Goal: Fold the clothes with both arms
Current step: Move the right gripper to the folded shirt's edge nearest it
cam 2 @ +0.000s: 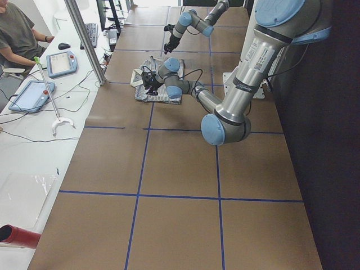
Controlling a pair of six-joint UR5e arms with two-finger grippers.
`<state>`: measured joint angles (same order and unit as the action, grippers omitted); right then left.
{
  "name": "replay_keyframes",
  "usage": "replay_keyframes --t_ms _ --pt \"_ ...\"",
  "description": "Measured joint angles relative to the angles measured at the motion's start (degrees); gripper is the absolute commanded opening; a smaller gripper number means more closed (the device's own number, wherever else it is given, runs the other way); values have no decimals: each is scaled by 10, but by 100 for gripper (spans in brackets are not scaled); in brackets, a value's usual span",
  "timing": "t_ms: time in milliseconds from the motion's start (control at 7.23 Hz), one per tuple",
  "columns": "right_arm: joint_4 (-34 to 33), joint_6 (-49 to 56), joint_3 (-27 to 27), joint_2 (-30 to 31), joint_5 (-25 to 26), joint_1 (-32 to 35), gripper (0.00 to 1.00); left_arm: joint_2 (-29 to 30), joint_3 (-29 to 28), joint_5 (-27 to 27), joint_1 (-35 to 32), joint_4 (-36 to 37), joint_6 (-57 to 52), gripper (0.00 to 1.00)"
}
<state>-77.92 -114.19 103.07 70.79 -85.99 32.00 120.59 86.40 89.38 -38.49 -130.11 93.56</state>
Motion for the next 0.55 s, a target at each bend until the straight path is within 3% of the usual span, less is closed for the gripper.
replay_keyframes --t_ms 553 --pt "-1 -92 14 18 19 -54 65 -3 6 0 3 -1 3 40"
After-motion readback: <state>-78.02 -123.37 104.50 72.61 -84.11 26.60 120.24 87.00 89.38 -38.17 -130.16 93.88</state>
